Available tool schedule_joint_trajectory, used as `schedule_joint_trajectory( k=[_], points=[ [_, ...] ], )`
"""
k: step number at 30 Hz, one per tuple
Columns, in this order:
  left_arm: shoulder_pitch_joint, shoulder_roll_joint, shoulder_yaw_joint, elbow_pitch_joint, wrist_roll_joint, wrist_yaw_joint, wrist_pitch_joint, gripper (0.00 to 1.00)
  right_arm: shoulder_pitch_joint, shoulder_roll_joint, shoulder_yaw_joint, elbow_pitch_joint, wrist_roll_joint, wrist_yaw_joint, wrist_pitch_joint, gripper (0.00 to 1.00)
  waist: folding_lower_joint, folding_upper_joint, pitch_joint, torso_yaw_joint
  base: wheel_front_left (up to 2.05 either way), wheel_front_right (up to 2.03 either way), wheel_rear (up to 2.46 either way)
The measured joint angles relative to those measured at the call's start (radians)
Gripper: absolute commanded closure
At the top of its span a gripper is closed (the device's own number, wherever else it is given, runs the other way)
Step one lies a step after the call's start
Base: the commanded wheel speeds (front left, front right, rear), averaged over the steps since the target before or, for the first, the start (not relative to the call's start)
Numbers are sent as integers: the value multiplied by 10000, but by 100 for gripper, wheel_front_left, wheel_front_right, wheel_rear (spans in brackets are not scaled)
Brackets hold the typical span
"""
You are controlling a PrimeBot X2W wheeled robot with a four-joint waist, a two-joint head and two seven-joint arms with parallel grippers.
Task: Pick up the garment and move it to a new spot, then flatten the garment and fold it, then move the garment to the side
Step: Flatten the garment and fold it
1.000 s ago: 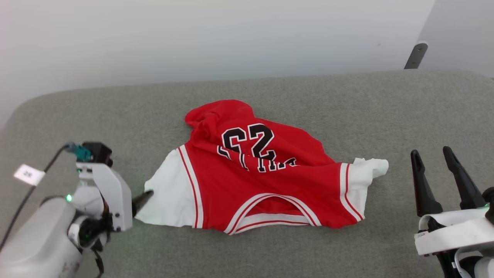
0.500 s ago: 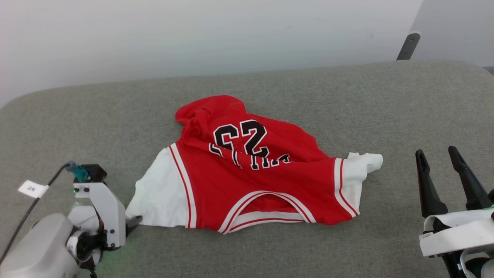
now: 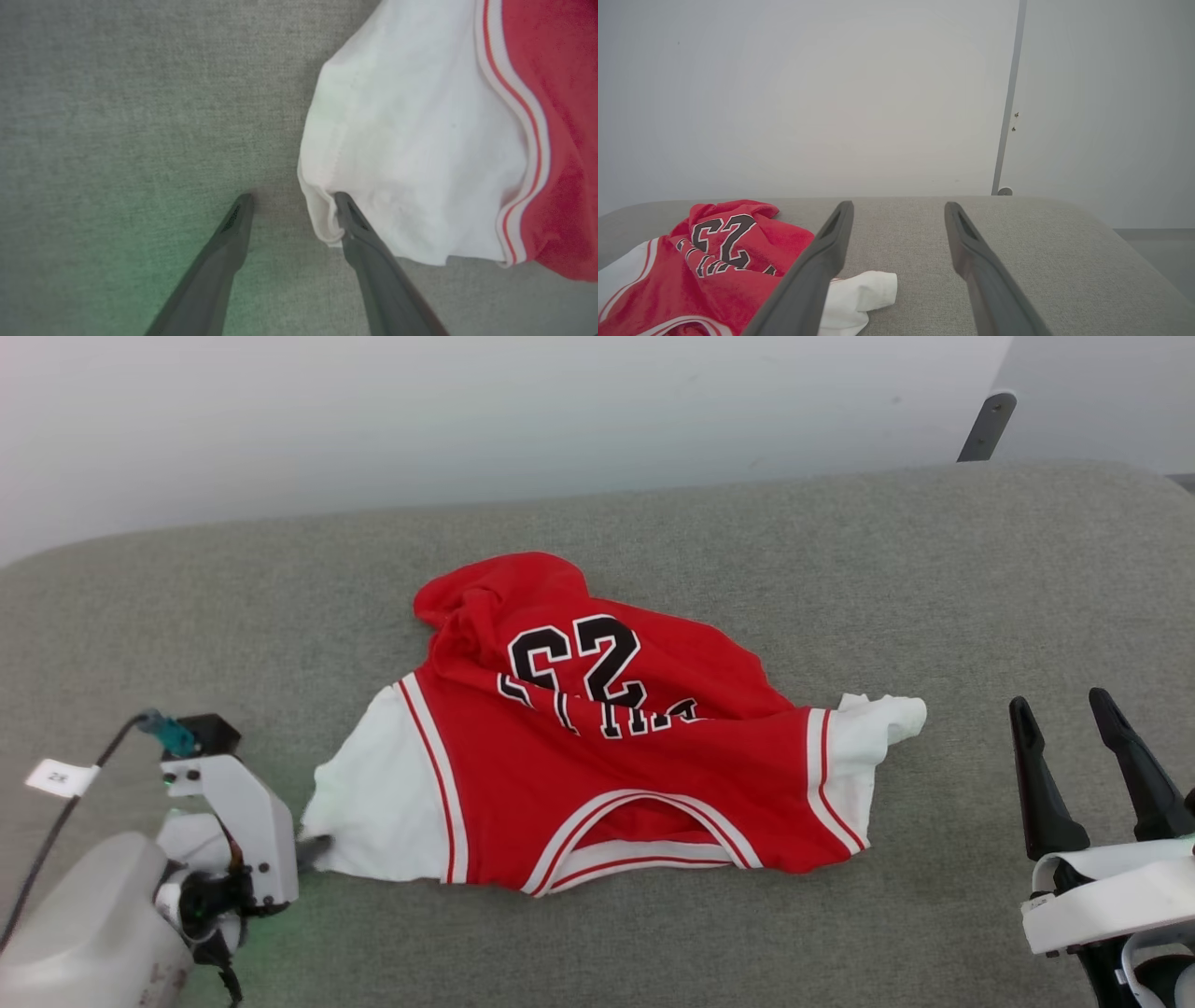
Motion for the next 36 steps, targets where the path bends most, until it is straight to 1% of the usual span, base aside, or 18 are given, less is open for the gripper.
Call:
schedule_joint_trajectory(
  k=[7, 11, 13, 17, 20, 26, 32, 36],
  points=[
    [-257, -8, 54, 341, -25, -98, -236, 100, -44, -224, 100, -17, 163, -2, 593, 0, 0, 0, 174, 71, 0, 0, 0],
    [-400, -50, 90, 397, -46, -138, -445, 100, -118, -410, 184, 190, 424, 0, 1212, 0, 0, 0, 286, 153, 0, 0, 0],
    [-456, -71, 81, 395, -44, -173, -533, 100, -328, -539, 288, 355, 662, -2, 1693, 0, -1, 0, 348, 204, 0, 0, 0],
    [-593, -155, 42, 385, -38, -215, -623, 100, -988, -1035, 616, 704, 1266, 0, 2637, 0, 0, 0, 474, 335, 0, 0, 0],
    [-690, -265, -12, 364, -31, -228, -650, 100, -1552, -1430, 844, 1198, 1685, 0, 3582, 0, 0, 0, 561, 465, 0, 0, 0],
    [-941, -522, -174, 280, 33, -272, -677, 100, -2648, -2021, 1346, 2261, 2504, -2, 5465, 0, 0, 0, 755, 779, 0, 0, 0],
    [-1188, -734, -326, 167, 75, -301, -725, 100, -3379, -2311, 1829, 3223, 2972, -2, 6784, 0, 0, 0, 1011, 1101, 0, 0, 0],
    [-1340, -840, -395, 111, 75, -316, -765, 100, -3786, -2343, 2115, 3749, 3116, -2, 7233, 0, 0, 0, 1212, 1279, 0, 0, 0]
  ],
)
